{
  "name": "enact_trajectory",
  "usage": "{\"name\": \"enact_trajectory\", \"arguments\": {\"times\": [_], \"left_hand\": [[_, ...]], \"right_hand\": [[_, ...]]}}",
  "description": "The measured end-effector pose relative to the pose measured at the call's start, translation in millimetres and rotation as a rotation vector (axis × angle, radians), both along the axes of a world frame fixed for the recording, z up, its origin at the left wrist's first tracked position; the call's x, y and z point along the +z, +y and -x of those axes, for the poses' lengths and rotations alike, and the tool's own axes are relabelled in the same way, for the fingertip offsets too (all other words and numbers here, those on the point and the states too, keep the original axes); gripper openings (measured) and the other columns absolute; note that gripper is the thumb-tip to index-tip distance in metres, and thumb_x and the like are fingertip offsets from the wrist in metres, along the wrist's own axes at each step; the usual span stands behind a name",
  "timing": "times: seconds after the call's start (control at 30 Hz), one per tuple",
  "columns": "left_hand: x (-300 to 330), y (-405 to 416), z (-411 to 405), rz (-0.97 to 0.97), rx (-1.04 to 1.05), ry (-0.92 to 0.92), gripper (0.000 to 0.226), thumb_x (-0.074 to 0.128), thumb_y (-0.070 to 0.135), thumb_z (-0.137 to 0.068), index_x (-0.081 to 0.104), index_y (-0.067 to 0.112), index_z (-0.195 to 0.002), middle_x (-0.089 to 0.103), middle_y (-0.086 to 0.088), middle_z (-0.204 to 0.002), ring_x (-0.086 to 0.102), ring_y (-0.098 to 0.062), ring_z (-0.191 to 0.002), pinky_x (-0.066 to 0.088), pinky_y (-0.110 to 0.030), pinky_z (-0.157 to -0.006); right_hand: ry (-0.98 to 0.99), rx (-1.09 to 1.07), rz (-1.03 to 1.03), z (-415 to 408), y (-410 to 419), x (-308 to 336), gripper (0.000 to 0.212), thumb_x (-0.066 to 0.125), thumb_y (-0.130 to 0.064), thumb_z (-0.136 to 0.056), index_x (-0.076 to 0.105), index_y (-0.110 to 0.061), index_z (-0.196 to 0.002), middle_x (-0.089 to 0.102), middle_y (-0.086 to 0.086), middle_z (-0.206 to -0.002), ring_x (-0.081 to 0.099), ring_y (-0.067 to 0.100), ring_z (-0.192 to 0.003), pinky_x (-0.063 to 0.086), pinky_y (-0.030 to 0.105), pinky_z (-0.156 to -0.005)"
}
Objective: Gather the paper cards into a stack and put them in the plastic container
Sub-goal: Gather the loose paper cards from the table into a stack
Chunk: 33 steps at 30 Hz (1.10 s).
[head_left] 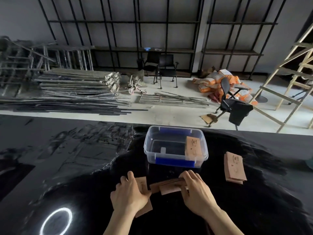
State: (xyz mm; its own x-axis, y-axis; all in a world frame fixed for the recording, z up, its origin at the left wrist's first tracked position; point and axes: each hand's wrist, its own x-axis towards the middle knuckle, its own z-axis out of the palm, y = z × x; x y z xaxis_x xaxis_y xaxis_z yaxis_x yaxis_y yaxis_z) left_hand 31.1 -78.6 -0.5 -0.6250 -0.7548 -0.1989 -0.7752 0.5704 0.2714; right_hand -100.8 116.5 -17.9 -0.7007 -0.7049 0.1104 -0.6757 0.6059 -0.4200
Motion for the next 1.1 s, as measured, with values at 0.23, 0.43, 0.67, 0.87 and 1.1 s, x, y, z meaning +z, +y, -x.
{"name": "enact_trajectory", "arguments": {"times": [0.23,0.43,0.67,0.87,1.1], "left_hand": [[2.1,-6.5,-3.2,-0.190,0.051,0.154,0.058,0.081,0.036,-0.075,0.045,0.028,-0.120,0.054,0.002,-0.116,0.057,-0.016,-0.084,0.050,-0.029,-0.071],[16.6,-11.6,4.3,-0.181,-0.144,0.510,0.054,0.070,-0.004,-0.081,0.059,0.037,-0.113,0.061,0.018,-0.109,0.066,-0.005,-0.093,0.052,-0.021,-0.075],[31.0,19.9,25.3,-0.253,-0.515,0.495,0.050,0.061,-0.001,-0.086,0.060,0.039,-0.117,0.069,0.019,-0.112,0.067,0.000,-0.102,0.055,-0.025,-0.094],[22.0,30.0,32.0,-0.320,-0.522,0.473,0.044,0.067,0.024,-0.093,0.047,0.045,-0.126,0.060,0.024,-0.123,0.065,0.003,-0.108,0.059,-0.026,-0.093],[26.8,20.9,35.5,-0.114,-0.584,0.258,0.032,0.072,0.046,-0.082,0.058,0.042,-0.111,0.071,0.019,-0.103,0.070,-0.007,-0.091,0.058,-0.029,-0.080]], "right_hand": [[-0.025,0.018,-0.006,-0.7,-2.8,2.2,0.027,0.062,-0.029,-0.090,0.055,-0.029,-0.117,0.058,-0.014,-0.112,0.052,0.011,-0.100,0.048,0.022,-0.074],[-0.044,0.045,0.017,-3.8,-2.3,2.9,0.025,0.061,-0.027,-0.090,0.054,-0.031,-0.114,0.058,-0.013,-0.111,0.054,0.012,-0.103,0.055,0.029,-0.077],[-0.122,-0.014,0.098,-11.7,-11.0,-0.6,0.060,0.067,-0.017,-0.092,0.039,-0.024,-0.145,0.057,-0.006,-0.138,0.060,0.015,-0.122,0.055,0.029,-0.094],[-0.064,0.013,0.124,-10.6,-5.5,-5.3,0.038,0.073,-0.021,-0.089,0.055,-0.031,-0.121,0.059,-0.010,-0.118,0.062,0.012,-0.105,0.059,0.030,-0.082],[-0.143,-0.051,0.159,-6.2,-1.4,1.0,0.053,0.078,-0.025,-0.086,0.052,-0.032,-0.131,0.060,-0.014,-0.128,0.059,0.007,-0.113,0.050,0.019,-0.088]]}}
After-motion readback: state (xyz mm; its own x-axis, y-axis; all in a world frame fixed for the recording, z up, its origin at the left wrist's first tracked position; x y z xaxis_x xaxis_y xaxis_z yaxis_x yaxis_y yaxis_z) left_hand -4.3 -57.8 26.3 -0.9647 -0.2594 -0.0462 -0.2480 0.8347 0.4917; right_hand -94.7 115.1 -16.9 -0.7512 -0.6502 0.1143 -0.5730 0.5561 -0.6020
